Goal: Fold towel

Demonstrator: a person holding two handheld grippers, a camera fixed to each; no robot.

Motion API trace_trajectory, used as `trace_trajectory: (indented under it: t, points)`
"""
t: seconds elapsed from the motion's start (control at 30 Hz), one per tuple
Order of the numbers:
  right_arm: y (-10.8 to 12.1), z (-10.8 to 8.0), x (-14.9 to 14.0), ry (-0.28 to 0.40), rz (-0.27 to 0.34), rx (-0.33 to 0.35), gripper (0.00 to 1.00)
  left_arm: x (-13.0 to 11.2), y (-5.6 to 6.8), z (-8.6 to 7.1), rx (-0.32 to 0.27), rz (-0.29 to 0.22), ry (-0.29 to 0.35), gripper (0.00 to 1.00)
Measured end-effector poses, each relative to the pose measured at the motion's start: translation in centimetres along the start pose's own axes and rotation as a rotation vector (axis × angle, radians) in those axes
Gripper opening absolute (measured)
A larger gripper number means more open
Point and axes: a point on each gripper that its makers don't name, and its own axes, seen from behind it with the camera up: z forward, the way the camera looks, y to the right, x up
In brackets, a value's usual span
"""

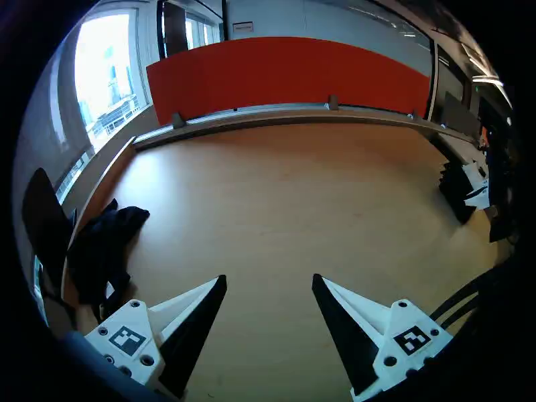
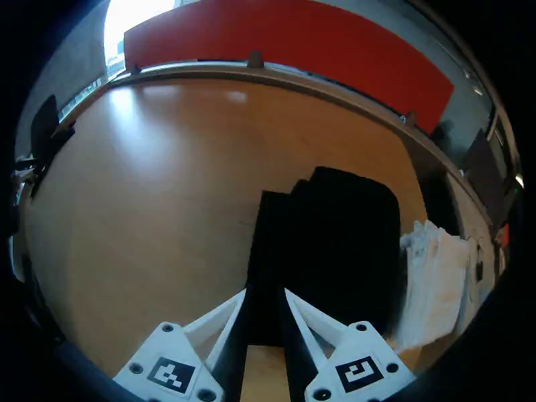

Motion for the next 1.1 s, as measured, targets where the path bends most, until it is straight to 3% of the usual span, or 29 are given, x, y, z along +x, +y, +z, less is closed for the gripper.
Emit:
trace_trajectory:
  t: [0.53,0.73,1.1]
  points:
    - [-0.13,0.08,-0.10,-0.004,-0.006,0.004,0.26,-0.02,0.15,0.07,-0.001,0.002,0.000,0.95]
    - [-0.10,0.14,-0.38,-0.012,-0.011,0.001,0.04,0.02,0.09,0.12,-0.001,0.003,-0.001,0.95]
    - [-0.41,0.03,-0.20,0.003,-0.019,0.016,0.06,0.25,0.23,0.18,-0.005,0.007,0.002,0.95]
